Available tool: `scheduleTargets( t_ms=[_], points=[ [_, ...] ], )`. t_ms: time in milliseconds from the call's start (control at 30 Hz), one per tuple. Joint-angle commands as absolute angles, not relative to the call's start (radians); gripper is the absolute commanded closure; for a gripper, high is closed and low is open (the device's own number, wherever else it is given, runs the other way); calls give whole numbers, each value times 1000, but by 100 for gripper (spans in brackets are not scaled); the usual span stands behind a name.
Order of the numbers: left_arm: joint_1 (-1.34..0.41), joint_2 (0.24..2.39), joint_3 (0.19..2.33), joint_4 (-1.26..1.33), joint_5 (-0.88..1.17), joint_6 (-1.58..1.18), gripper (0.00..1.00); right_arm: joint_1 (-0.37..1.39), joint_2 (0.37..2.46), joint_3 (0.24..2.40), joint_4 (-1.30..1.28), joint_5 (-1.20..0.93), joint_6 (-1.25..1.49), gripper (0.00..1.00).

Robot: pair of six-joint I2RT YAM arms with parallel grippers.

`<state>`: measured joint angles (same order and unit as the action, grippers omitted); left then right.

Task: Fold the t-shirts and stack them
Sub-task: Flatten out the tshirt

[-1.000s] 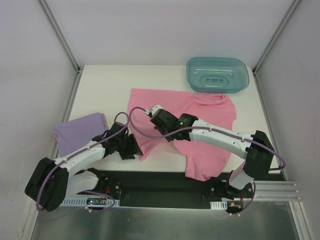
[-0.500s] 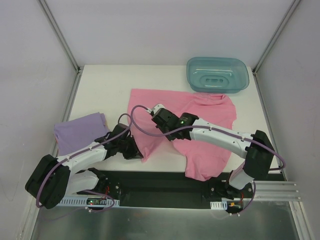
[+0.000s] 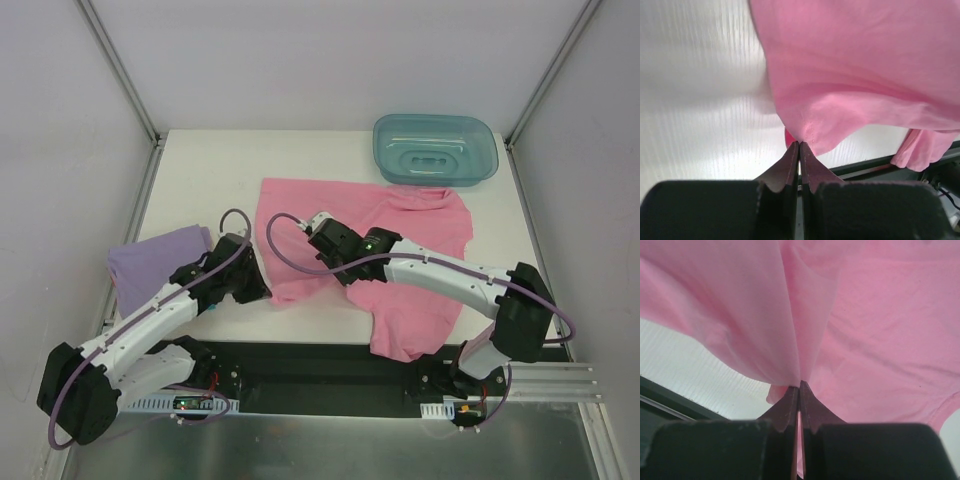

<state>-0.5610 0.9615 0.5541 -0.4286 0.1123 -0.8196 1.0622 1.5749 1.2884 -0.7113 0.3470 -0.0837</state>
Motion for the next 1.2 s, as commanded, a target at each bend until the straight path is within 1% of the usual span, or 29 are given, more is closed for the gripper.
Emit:
scheduleTargets(
  t_ms=[0,133,267,367,500,600,800,967,1000,1033,1100,1133,1167],
  points=[
    [-545,936,682,-583,-50,-707,100,1060,1531,1284,-707,281,-89,99],
    [-543,925,698,-656,-98,-716,100,1066,1552,1275,-689,183,-94,100],
    [-545,905,619,-672,-83,-782,100,1081,1588,1261,-681,140,-87,99],
    [-545,899,560,-672,-68,-821,100,1092,1614,1249,-684,126,-74,99],
    [-545,894,535,-663,-17,-827,100,1094,1609,1220,-702,143,-57,99],
    [-545,891,522,-611,57,-818,100,1094,1569,1213,-748,198,-46,99],
    [-574,893,465,-387,260,-805,100,1089,1509,1195,-824,238,-43,99],
    [-636,949,460,-357,290,-801,100,1083,1509,1145,-850,227,-25,99],
    [-643,962,456,-356,298,-808,97,1081,1512,1137,-853,224,-20,99],
    [-647,969,448,-353,305,-813,84,1080,1517,1131,-854,225,-15,100],
    [-656,980,440,-350,313,-822,72,1080,1523,1129,-853,224,-6,99],
    [-661,982,436,-347,319,-830,63,1080,1529,1132,-847,225,-5,99],
    [-673,980,431,-338,319,-837,50,1081,1532,1137,-841,224,-5,100]
  ],
)
